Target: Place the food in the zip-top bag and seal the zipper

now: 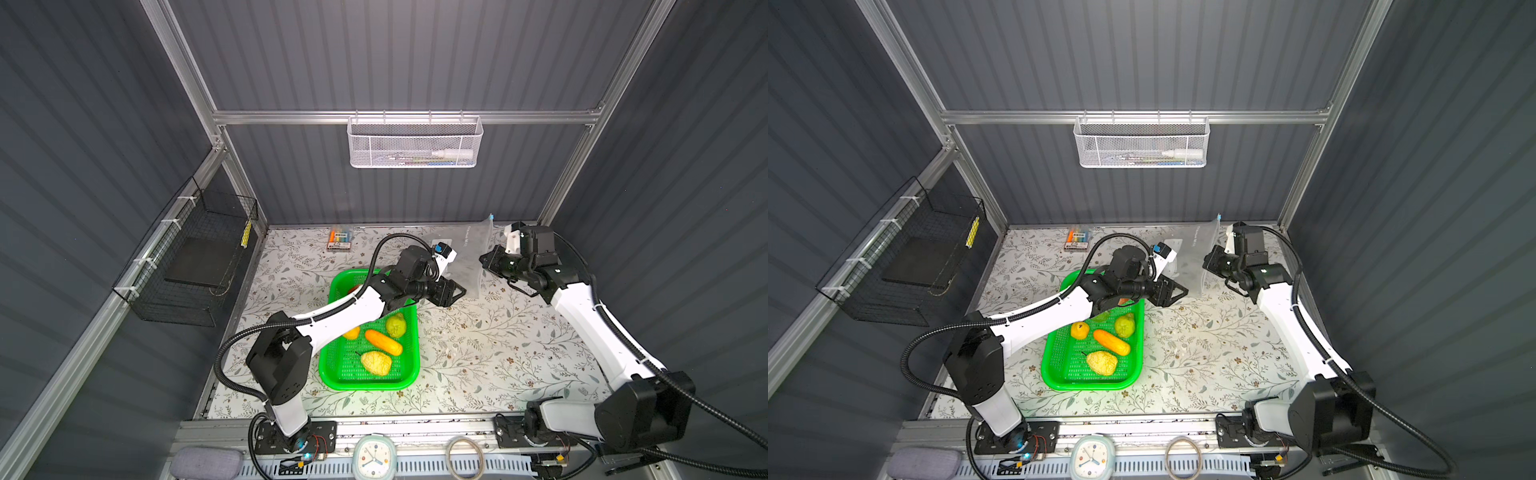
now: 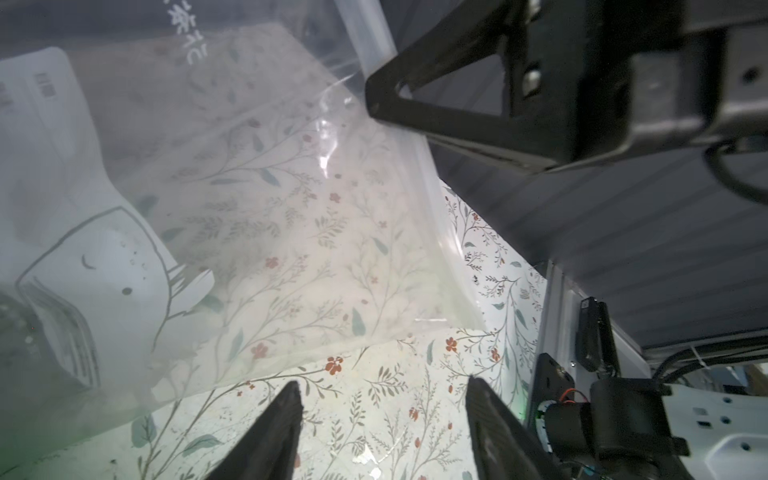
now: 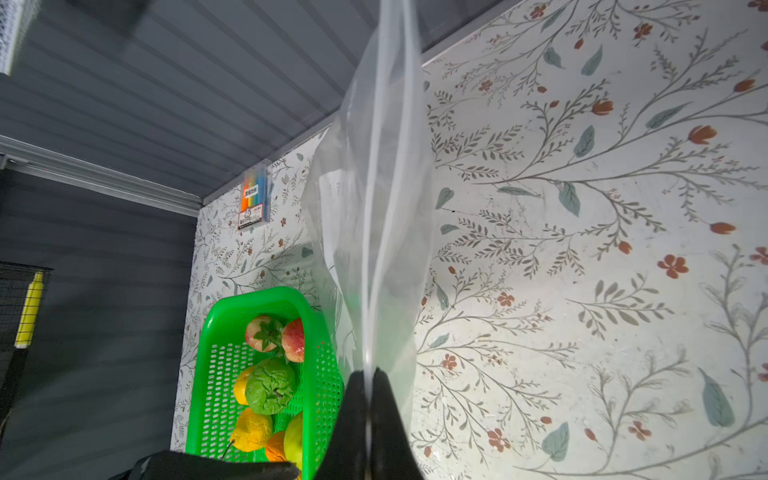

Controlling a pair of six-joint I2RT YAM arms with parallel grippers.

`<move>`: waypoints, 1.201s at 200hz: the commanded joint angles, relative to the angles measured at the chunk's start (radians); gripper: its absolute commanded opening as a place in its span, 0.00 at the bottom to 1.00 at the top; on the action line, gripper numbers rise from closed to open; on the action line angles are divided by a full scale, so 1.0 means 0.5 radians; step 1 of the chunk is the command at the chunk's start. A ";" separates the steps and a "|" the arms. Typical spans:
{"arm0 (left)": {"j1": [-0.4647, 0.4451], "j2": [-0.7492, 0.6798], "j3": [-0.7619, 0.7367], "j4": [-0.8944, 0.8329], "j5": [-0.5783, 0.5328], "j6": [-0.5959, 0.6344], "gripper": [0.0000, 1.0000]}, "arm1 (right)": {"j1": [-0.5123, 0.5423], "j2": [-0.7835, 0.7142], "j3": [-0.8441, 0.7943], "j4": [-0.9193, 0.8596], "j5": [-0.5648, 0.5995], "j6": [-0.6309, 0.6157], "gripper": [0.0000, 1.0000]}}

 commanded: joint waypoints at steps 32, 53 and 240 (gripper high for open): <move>-0.049 0.165 0.263 -0.005 -0.175 0.118 0.72 | 0.045 0.005 -0.081 0.138 -0.014 0.137 0.00; -0.050 0.211 0.316 -0.006 -0.209 0.147 0.71 | 0.051 0.018 -0.095 0.151 -0.031 0.140 0.00; -0.053 0.394 0.550 -0.146 -0.294 0.161 0.67 | 0.070 -0.012 -0.143 0.189 -0.028 0.152 0.00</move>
